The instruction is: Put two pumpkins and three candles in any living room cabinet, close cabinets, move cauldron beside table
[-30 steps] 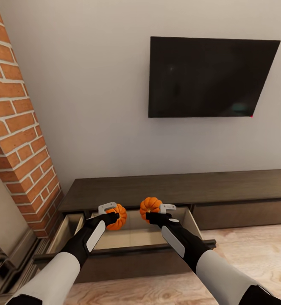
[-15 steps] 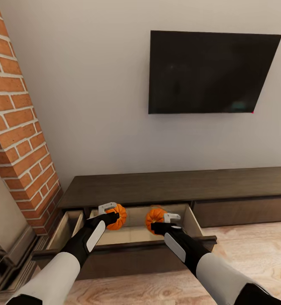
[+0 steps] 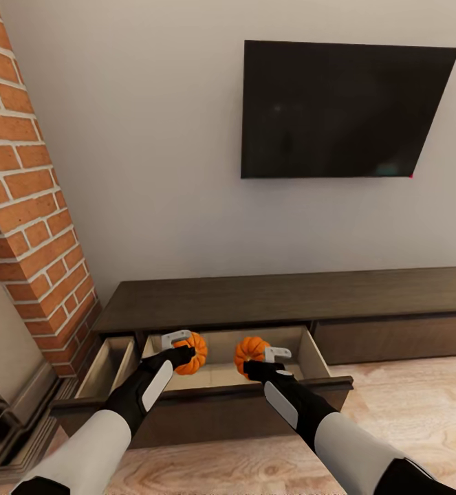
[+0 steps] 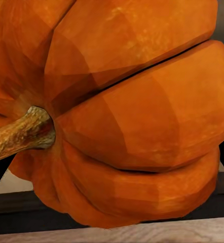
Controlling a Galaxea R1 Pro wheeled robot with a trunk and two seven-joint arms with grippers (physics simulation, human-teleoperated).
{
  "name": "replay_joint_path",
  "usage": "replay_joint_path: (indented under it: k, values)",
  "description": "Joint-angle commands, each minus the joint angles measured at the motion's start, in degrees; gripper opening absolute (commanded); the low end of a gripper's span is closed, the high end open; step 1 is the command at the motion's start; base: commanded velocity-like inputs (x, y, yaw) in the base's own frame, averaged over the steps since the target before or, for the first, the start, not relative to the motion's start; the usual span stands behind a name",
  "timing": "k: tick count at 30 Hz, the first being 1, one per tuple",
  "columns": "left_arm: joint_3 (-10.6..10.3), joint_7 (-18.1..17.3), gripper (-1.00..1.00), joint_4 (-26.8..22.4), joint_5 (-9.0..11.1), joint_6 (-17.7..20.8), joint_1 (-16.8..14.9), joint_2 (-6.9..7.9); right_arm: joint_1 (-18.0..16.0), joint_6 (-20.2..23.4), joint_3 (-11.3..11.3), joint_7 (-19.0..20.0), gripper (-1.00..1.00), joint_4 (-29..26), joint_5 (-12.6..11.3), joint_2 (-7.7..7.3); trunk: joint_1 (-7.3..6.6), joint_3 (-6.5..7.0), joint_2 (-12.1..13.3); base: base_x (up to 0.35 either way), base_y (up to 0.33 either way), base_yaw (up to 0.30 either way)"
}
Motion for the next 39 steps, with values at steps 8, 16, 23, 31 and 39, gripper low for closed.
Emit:
replay_joint_path:
  k: [8, 16, 23, 31, 39]
  values:
    - [-0.45, 0.59, -1.0, 0.01, 0.46, 0.11, -0.03, -0.02, -0.06, -0.17, 0.44, -0.35, -1.0, -0.06, -0.35, -0.05, -0.01, -0.06, -0.03, 0.0, 0.0, 0.0]
    - [-0.5, 0.59, -1.0, 0.01, 0.44, 0.11, -0.03, -0.05, -0.06, -1.23, 0.44, -0.3, -1.0, 0.31, -0.35, -0.05, -0.01, -0.06, -0.03, 0.003, 0.0, 0.0]
    - [-0.54, 0.59, -1.0, 0.01, 0.43, 0.11, -0.03, -0.11, -0.06, -1.32, 0.44, -0.3, -1.0, 0.48, -0.35, -0.05, -0.01, -0.06, -0.03, 0.048, 0.0, 0.0]
    - [-0.54, 0.58, -1.0, 0.01, 0.45, 0.11, -0.03, -0.11, -0.06, -1.41, 0.44, -0.3, -1.0, 0.55, -0.35, -0.05, -0.01, -0.06, -0.03, 0.053, 0.0, 0.0]
    - [-0.54, 0.59, -1.0, 0.02, 0.43, 0.11, -0.03, -0.11, -0.06, -1.66, 0.44, -0.3, -1.0, 0.58, -0.35, -0.05, -0.01, -0.06, -0.03, 0.038, 0.0, 0.0]
